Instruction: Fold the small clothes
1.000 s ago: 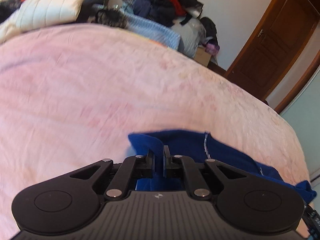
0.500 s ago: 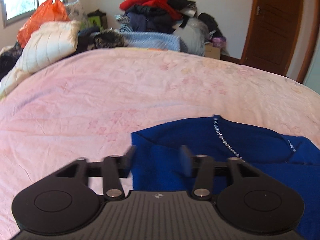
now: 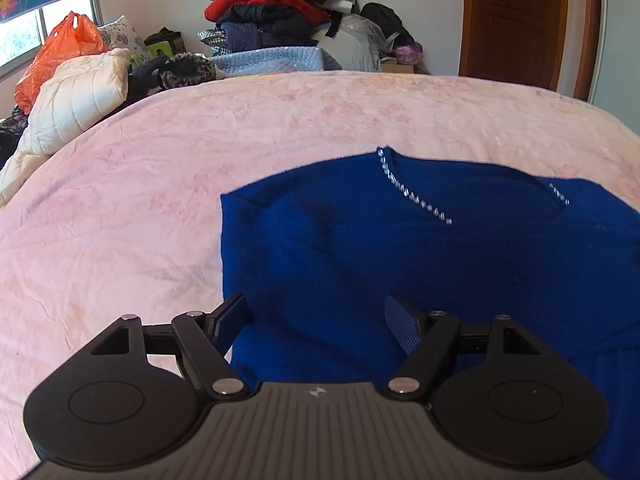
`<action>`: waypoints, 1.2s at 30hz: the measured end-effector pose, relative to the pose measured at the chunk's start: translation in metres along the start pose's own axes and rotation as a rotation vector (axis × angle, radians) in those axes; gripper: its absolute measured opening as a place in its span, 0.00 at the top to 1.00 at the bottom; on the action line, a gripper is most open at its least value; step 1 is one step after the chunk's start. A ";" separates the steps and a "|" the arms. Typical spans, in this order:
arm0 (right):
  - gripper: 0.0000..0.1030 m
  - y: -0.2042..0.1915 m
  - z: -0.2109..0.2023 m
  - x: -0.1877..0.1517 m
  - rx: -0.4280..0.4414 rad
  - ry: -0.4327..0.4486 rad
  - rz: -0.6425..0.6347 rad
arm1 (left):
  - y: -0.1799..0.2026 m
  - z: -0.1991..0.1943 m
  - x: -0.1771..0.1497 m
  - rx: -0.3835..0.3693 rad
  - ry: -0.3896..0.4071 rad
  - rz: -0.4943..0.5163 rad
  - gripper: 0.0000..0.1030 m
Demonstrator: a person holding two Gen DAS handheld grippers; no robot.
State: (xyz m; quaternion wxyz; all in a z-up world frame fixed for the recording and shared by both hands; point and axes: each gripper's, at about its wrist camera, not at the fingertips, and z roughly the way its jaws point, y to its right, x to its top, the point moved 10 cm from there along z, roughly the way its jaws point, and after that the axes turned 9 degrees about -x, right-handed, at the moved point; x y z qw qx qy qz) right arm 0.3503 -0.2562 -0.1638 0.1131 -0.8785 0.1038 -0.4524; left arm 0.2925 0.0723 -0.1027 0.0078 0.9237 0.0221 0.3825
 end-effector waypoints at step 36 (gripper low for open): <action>0.06 -0.044 -0.186 -0.111 0.473 -0.082 -0.022 | 0.051 -0.121 -0.100 -0.129 -0.026 0.095 0.23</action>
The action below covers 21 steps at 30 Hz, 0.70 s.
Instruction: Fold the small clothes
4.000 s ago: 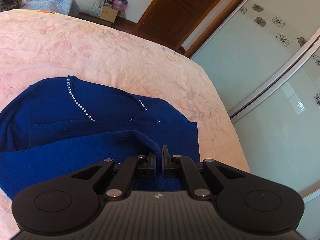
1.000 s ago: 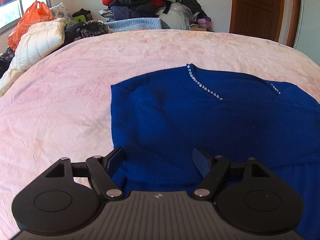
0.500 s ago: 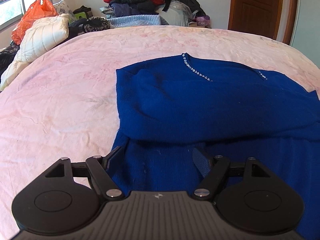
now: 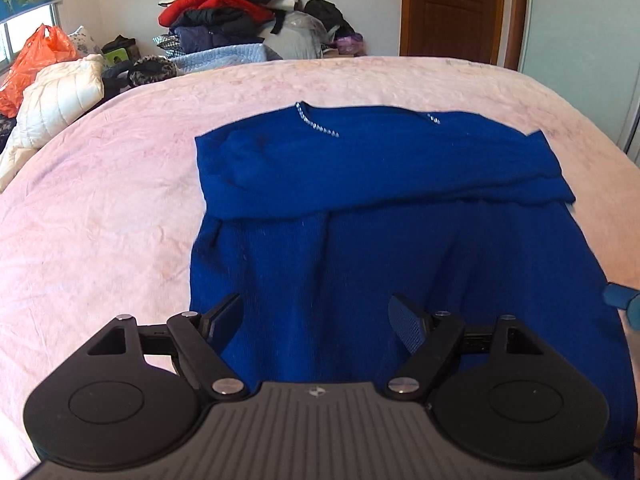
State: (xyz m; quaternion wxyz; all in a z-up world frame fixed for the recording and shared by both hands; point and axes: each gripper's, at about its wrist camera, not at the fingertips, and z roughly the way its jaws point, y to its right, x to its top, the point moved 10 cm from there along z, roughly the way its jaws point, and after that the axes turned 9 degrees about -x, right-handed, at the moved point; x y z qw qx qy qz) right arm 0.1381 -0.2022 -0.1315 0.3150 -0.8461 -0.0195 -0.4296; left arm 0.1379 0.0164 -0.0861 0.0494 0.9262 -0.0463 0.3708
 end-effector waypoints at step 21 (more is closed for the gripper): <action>0.03 -0.041 -0.021 -0.018 -0.082 0.102 -0.263 | 0.015 -0.018 -0.031 0.028 -0.019 -0.054 0.23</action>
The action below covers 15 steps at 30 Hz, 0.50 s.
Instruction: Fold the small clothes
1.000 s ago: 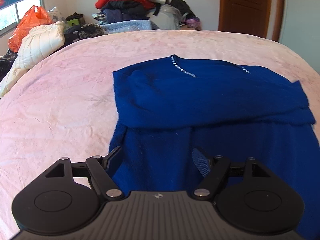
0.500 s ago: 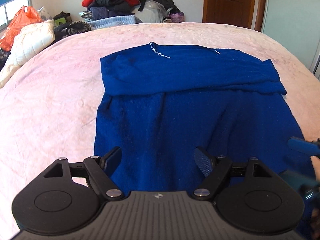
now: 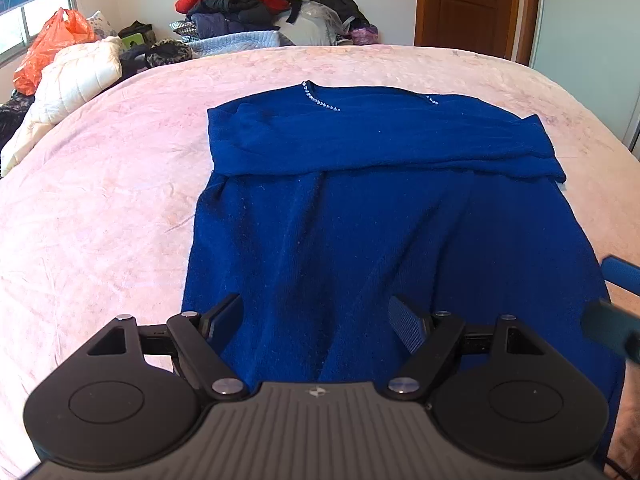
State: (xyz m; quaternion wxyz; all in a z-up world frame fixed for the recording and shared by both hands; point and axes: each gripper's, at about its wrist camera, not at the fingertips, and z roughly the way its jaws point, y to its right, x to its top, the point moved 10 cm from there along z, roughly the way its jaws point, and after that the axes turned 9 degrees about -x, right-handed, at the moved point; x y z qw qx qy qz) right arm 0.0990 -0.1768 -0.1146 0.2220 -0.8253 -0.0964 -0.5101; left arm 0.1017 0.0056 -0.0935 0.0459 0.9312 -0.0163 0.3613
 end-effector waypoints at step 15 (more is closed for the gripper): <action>0.03 -0.027 0.035 -0.034 0.024 -0.177 -0.181 | -0.016 -0.006 -0.004 0.034 0.000 -0.028 0.22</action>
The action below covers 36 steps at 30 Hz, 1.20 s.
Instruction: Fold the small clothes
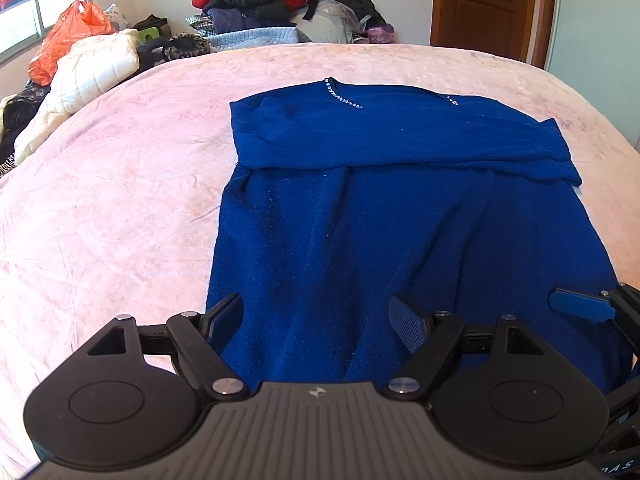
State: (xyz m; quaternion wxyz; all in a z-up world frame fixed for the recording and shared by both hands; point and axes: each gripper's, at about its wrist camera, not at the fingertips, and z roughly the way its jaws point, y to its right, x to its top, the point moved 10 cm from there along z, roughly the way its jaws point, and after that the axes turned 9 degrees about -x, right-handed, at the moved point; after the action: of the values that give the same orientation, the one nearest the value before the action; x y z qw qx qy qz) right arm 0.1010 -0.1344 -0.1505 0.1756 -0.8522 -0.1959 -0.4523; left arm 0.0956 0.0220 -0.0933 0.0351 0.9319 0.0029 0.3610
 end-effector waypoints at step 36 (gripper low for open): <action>0.07 0.072 -0.102 -0.050 -0.119 -0.171 0.305 | -0.023 -0.021 -0.043 0.012 -0.053 0.013 0.22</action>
State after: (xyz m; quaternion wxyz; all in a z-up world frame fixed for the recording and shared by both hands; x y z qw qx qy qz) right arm 0.0389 -0.2537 -0.1467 0.1740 -0.9162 -0.0513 -0.3572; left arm 0.0505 0.0450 -0.1080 0.0270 0.9414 -0.0020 0.3362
